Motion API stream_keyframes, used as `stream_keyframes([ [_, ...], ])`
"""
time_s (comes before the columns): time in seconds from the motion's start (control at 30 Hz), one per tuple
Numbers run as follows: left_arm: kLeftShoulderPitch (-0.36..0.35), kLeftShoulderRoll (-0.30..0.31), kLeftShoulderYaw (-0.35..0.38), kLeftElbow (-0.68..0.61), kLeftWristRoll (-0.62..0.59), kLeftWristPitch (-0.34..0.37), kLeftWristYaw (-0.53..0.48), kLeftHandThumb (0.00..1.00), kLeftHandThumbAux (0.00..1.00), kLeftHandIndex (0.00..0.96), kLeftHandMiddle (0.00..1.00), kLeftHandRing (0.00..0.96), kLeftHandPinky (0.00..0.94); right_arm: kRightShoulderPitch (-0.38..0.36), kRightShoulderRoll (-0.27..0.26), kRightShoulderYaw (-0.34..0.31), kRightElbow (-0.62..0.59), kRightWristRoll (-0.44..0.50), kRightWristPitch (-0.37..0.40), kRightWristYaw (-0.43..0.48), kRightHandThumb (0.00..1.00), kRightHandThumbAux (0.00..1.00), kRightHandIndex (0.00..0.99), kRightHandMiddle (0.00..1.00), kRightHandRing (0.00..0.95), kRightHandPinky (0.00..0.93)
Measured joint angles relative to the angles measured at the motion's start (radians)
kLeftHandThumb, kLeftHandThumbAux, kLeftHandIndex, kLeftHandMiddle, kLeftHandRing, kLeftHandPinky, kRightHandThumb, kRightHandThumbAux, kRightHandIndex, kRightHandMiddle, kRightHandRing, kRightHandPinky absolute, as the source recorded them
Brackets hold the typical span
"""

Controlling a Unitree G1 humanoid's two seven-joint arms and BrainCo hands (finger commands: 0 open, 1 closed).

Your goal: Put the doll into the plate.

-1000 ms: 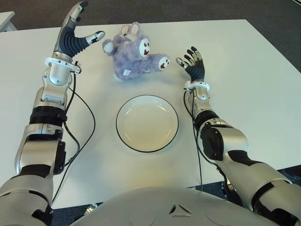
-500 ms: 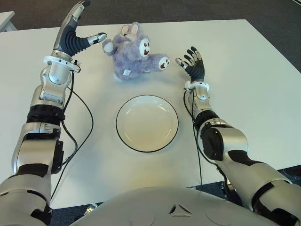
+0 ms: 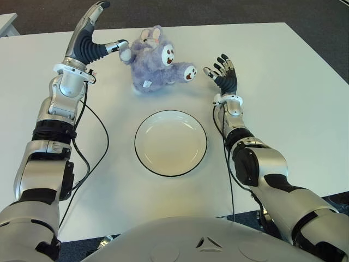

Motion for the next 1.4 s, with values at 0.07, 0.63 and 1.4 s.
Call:
stream_keyframes([
  [0.07, -0.005, 0.002, -0.002, 0.001, 0.007, -0.004, 0.000, 0.093, 0.412, 0.000, 0.055, 0.024, 0.000, 0.000, 0.000, 0.000, 0.000, 0.000, 0.000, -0.001, 0.202, 0.854, 0.105, 0.132, 0.136, 0.167],
  [0.63, -0.015, 0.008, -0.035, -0.041, 0.011, -0.006, -0.016, 0.077, 0.358, 0.000, 0.068, 0.034, 0.000, -0.001, 0.001, -0.002, 0.000, 0.002, 0.000, -0.002, 0.201, 0.859, 0.097, 0.134, 0.142, 0.172],
  [1.4, 0.023, 0.008, -0.076, -0.171, 0.078, 0.089, -0.023, 0.099, 0.306, 0.000, 0.104, 0.044, 0.000, -0.002, 0.006, -0.009, 0.001, 0.004, 0.000, 0.001, 0.249, 0.865, 0.119, 0.150, 0.150, 0.176],
])
